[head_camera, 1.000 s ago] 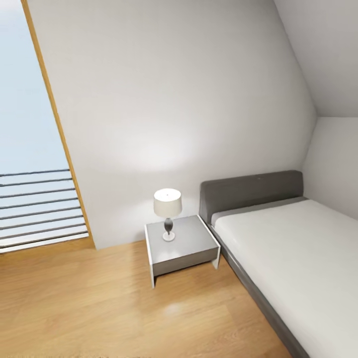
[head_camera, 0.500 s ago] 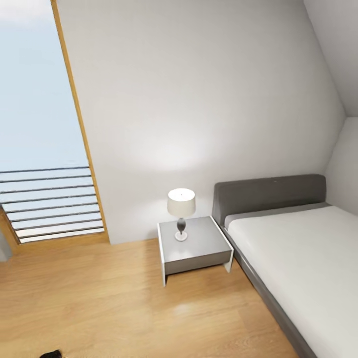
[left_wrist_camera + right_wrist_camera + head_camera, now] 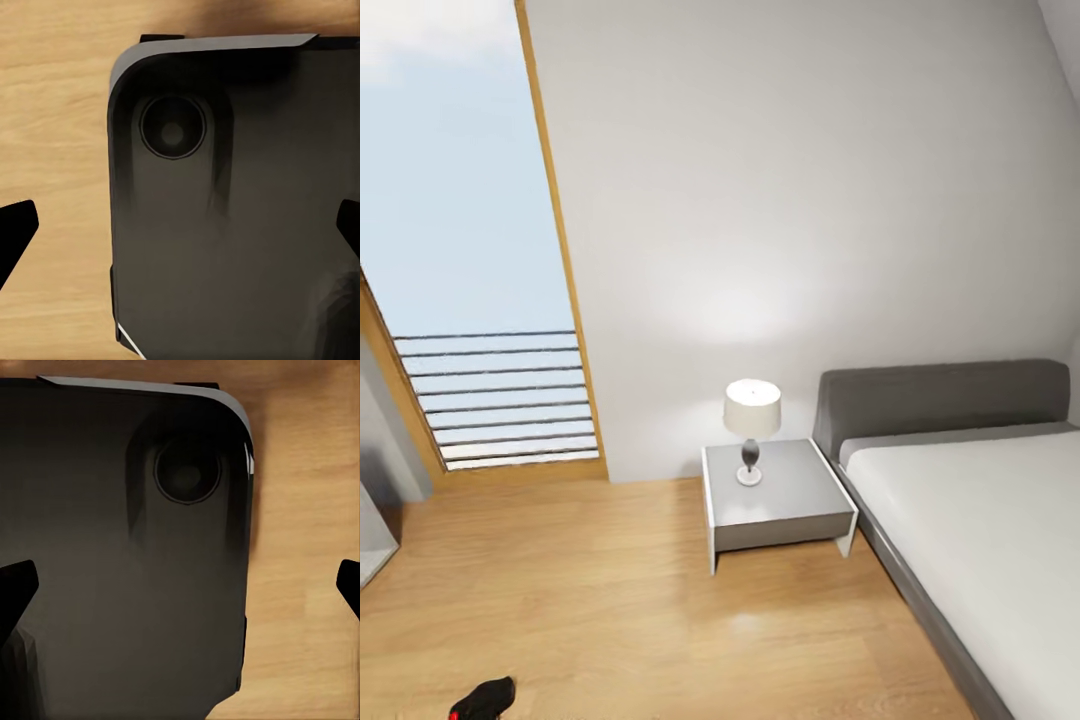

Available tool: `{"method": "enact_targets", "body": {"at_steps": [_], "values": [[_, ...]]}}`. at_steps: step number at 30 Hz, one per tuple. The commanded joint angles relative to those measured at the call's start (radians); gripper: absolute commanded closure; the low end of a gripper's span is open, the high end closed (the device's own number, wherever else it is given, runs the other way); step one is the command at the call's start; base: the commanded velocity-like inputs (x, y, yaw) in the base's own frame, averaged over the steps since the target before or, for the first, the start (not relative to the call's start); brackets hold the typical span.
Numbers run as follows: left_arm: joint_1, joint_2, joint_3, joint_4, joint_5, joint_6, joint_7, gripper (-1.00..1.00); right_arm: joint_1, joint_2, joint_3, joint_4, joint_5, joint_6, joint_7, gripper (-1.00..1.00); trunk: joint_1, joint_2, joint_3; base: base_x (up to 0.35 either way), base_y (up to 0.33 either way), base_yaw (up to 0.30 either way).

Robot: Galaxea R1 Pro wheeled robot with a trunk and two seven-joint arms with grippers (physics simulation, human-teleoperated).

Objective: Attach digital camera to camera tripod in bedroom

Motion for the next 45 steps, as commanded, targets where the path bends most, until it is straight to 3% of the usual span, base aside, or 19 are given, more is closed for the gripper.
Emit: {"method": "enact_targets", "body": {"at_steps": [1, 30, 45], "values": [[0.0, -0.001, 0.001, -0.001, 0.001, -0.001, 0.0, -1.0, 0.0, 0.0, 0.001, 0.0, 0.0, -0.003, -0.001, -1.0, 0.0, 0.0, -0.001, 0.0, 0.0, 0.199], [0.0, -0.003, 0.001, -0.001, 0.002, -0.001, 0.008, -1.0, 0.0, 0.0, 0.001, 0.0, 0.0, -0.003, -0.001, -1.0, 0.0, 0.0, -0.001, 0.0, 0.0, 0.197], [0.0, -0.003, -0.002, -0.001, 0.005, 0.006, 0.006, -1.0, 0.0, 0.001, 0.001, 0.0, 0.0, -0.003, -0.001, -1.0, 0.0, 0.0, -0.001, 0.032, 0.0, 0.037]]}}
